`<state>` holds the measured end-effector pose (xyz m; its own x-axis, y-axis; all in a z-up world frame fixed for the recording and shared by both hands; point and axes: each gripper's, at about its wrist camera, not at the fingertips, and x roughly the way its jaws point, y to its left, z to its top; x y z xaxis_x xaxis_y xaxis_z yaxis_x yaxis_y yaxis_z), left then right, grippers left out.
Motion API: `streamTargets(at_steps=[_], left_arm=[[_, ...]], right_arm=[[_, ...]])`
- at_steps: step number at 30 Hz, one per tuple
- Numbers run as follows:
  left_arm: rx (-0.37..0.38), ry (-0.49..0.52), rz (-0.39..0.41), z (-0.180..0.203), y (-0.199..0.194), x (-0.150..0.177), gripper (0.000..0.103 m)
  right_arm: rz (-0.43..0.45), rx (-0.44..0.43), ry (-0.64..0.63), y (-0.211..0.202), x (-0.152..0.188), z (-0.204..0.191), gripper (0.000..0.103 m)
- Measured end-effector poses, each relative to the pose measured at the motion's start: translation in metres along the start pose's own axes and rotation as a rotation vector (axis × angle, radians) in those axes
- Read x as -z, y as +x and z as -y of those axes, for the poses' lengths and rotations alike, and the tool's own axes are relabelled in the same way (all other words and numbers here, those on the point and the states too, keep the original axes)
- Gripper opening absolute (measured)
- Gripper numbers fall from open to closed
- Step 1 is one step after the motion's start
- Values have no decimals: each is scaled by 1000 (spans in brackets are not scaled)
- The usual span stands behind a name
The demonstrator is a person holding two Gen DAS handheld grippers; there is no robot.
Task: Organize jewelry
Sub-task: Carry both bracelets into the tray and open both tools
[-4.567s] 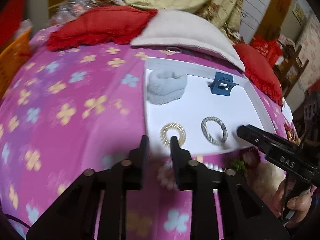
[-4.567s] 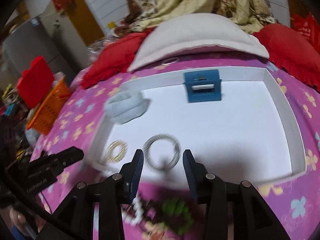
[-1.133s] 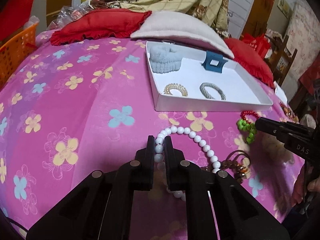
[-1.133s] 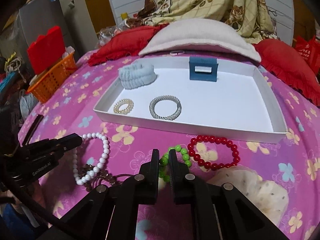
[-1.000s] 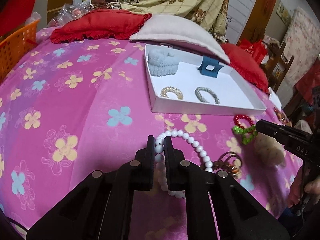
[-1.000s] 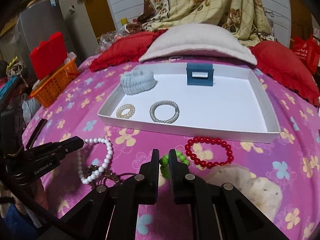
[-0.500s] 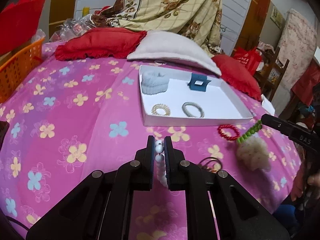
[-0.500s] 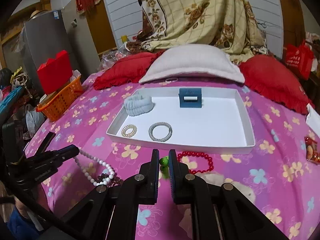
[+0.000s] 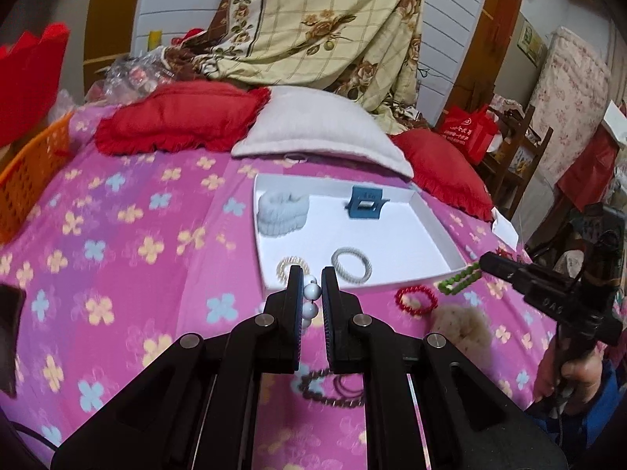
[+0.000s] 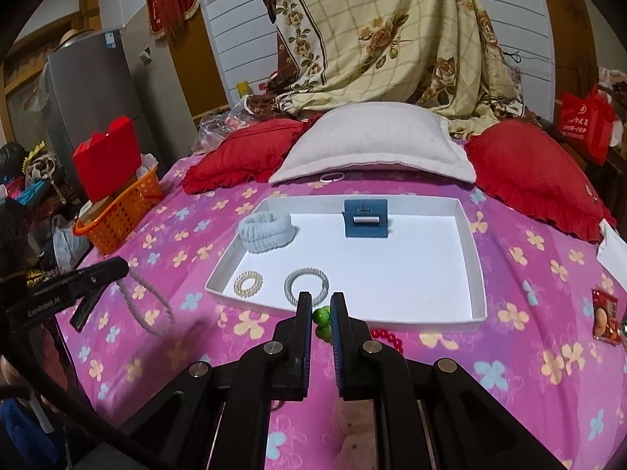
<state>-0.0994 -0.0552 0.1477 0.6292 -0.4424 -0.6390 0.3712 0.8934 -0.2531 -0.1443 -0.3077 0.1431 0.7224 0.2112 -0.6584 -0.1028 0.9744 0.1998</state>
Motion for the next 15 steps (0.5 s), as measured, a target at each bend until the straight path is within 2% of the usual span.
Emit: streamTargets(at_steps=[8, 15], left_arm=[[-41, 94, -19, 28, 32, -43, 8], [-80, 138, -66, 48, 91, -68, 8]], right_arm=[[-52, -21, 6, 46, -38, 3, 8], [-122, -44, 73, 104, -68, 13, 9]])
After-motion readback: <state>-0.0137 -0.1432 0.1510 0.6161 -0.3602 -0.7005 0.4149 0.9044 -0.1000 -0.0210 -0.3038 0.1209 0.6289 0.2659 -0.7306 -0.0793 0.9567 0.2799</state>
